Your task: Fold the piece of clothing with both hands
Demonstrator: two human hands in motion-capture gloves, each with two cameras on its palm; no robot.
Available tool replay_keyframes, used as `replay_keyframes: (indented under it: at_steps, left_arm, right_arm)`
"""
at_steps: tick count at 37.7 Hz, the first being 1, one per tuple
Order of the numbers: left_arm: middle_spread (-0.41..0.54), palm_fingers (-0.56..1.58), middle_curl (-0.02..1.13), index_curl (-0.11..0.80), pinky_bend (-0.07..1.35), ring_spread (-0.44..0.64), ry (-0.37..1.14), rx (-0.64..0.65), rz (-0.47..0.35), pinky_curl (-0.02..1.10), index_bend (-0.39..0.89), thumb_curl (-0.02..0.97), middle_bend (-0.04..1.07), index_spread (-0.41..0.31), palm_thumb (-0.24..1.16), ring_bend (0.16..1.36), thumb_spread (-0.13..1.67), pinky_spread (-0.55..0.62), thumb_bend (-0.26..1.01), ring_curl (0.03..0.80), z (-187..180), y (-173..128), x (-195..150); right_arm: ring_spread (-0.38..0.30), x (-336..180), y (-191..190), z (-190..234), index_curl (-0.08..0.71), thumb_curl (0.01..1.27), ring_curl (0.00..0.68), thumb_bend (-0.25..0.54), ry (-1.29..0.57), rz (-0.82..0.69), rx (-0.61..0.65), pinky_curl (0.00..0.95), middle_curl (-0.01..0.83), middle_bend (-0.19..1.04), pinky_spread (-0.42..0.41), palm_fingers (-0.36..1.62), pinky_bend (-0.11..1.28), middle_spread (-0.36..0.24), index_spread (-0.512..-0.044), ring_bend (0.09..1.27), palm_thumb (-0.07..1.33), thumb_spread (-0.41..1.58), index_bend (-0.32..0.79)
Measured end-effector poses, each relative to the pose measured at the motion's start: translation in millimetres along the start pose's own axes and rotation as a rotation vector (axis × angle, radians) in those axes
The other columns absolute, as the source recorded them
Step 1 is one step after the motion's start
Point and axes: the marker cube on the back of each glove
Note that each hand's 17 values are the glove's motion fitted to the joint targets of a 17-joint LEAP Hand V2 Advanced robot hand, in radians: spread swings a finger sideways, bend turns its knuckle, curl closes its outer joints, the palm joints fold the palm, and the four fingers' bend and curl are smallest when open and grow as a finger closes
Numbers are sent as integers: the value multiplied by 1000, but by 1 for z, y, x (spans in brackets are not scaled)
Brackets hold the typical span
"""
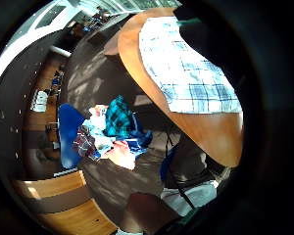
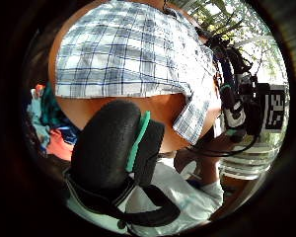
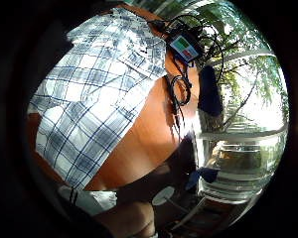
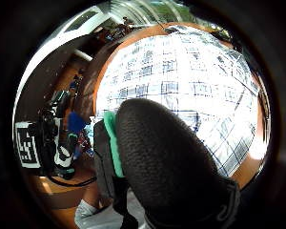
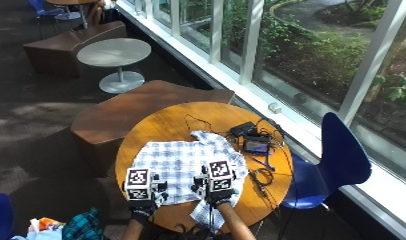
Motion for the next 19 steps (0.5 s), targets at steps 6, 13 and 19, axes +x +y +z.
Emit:
replay_keyframes:
  at_steps: [6, 13, 19]
  left_arm:
    - [13, 339, 145, 17, 532, 131, 1, -7, 14, 164, 46, 63, 234, -102, 75, 563, 726, 228, 24, 186, -1, 1, 4]
    - [15, 282, 211, 46, 594, 164, 6, 14, 39, 210, 79, 110, 253, -124, 77, 618, 954, 292, -1, 231, -10, 1, 8]
    - [17, 251, 250, 72, 618, 177, 15, 18, 59, 227, 94, 144, 264, -132, 73, 648, 1047, 320, -14, 250, -10, -1, 12]
  right_arm:
    - [91, 2, 3, -2, 113, 64, 69, 50, 7, -6, -4, 161, 92, 190, 204, 209, 445, -7, -298, 207, 114, 748, 173]
    - [121, 8, 9, -7, 165, 106, 103, 26, 13, 4, -1, 209, 143, 189, 251, 185, 456, -9, -356, 216, 118, 983, 166]
    - [133, 8, 12, -10, 194, 137, 128, 2, 12, 0, -2, 237, 179, 189, 267, 174, 461, -9, -376, 225, 121, 1085, 161]
